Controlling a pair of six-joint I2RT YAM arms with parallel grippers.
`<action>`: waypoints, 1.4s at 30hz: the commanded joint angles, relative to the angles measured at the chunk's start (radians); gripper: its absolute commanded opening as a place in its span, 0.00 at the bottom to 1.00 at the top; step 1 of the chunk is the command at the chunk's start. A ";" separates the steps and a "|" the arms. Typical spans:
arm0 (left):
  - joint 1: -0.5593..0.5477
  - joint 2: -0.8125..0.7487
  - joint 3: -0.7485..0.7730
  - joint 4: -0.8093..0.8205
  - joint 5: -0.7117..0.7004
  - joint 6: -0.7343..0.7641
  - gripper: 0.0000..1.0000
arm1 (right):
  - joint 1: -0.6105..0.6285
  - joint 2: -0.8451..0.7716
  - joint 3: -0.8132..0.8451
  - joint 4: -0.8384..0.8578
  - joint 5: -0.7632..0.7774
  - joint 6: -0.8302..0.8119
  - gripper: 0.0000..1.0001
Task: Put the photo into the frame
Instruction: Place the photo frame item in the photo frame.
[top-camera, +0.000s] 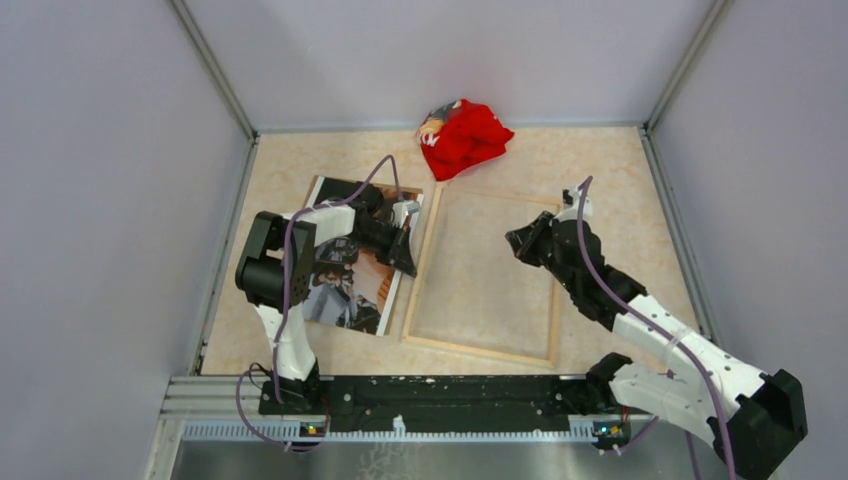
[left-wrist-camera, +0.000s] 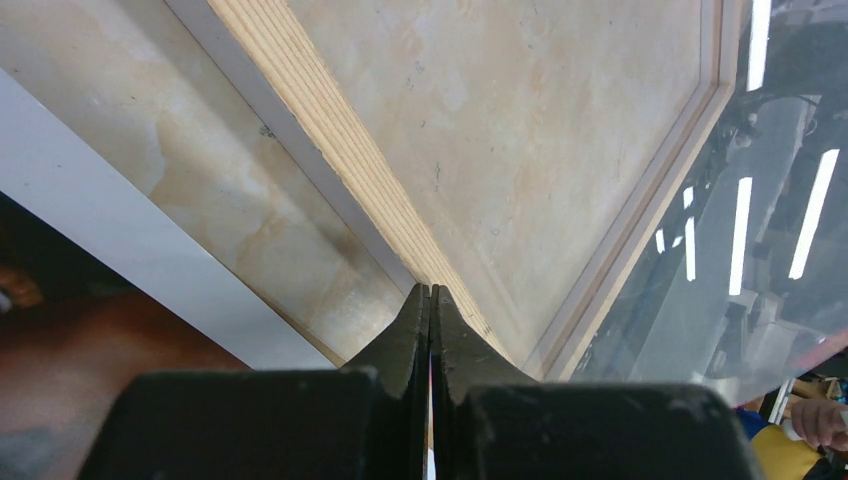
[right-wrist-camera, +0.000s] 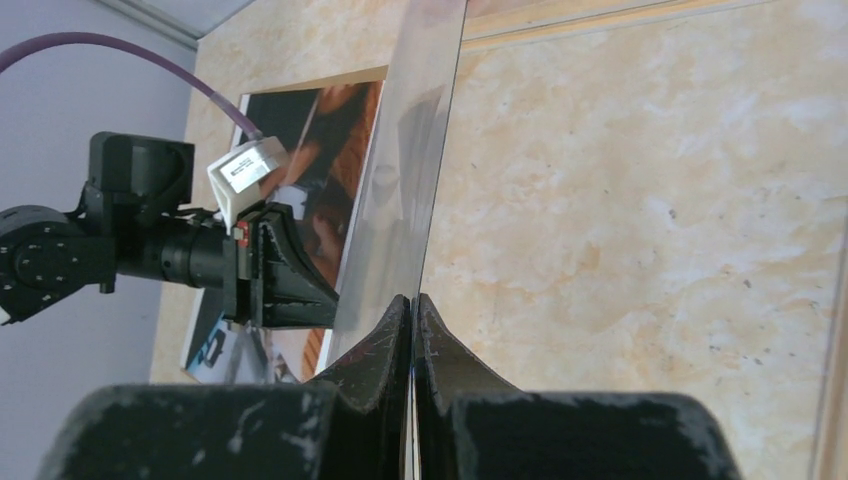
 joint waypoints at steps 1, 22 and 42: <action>-0.018 0.002 0.024 -0.005 0.034 0.010 0.00 | 0.006 -0.044 0.044 -0.093 0.056 -0.062 0.00; -0.018 -0.012 0.026 -0.011 0.021 0.008 0.00 | -0.022 -0.047 0.037 -0.168 0.088 -0.147 0.00; -0.018 -0.019 0.017 -0.011 0.020 0.011 0.00 | -0.096 0.057 0.015 -0.244 0.021 -0.033 0.00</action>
